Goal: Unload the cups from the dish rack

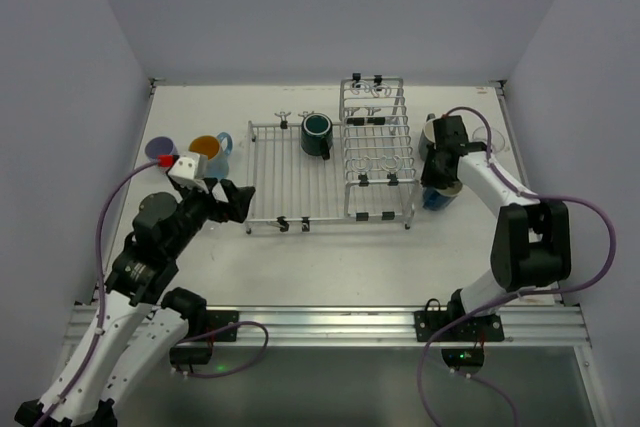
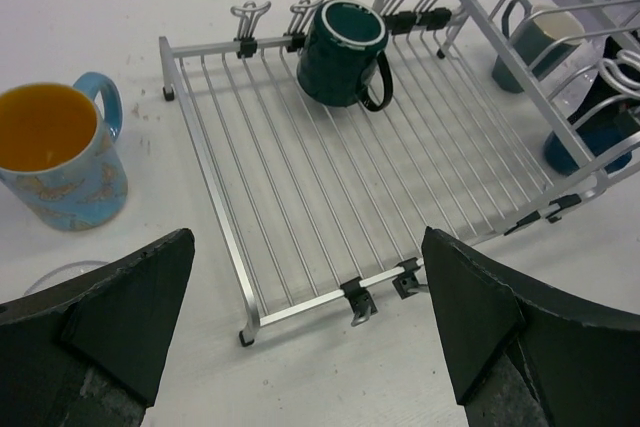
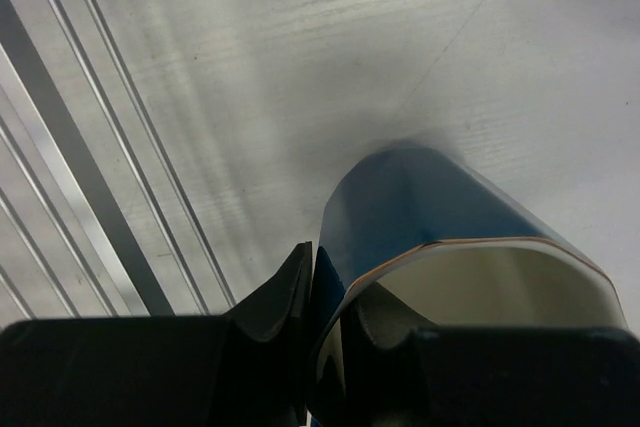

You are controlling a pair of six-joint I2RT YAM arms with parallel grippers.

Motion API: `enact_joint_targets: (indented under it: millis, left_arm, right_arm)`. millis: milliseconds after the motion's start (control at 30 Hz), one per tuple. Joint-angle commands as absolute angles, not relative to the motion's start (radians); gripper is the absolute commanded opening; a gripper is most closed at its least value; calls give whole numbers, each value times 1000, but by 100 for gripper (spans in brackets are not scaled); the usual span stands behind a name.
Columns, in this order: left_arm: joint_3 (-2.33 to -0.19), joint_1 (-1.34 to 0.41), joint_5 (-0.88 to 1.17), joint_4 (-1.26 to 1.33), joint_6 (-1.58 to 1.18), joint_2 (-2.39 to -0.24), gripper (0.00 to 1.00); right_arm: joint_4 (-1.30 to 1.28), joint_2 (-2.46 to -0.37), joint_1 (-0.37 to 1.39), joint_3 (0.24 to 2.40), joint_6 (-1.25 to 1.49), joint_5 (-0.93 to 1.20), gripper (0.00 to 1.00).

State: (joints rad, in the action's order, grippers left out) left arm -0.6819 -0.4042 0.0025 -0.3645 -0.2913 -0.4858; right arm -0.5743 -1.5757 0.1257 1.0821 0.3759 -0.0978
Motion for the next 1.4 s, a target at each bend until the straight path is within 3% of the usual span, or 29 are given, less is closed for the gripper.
enact_joint_targets:
  millis: [0,100,133,233,500,567,800,1367]
  left_arm:
    - [-709,-402,-5,-379,-268,-552,100]
    - [-750,-402,38,-390,-278,-627,100]
    - [-764,-402,60,-391,-287,-647,100]
    - [-840,-403,89,-393,-320,-718,100]
    - [-968,-431,69,-293,-436,-968,100]
    - [-995,-498,-20,-250,-448,-1061,100]
    - [-1141,-574,-190,-172,-517,-1406,100]
    - [-1654,-600,-331,-221,-417,-1976,100]
  right_arm:
    - [-528,-1542,123,1092,359,-141,21]
    - [-528,-1523,123,1091,362,-152,41]
    - [-529,-1500,123,1089,367,-153,54]
    - [-522,-1418,121,1078,379,-146,70]
    - [-422,-1045,124,974,433,-31,90]
    - [-390,-961,123,928,443,-9,95]
    - [-282,-661,126,792,491,138,99]
    - [-233,-578,137,703,495,301,99]
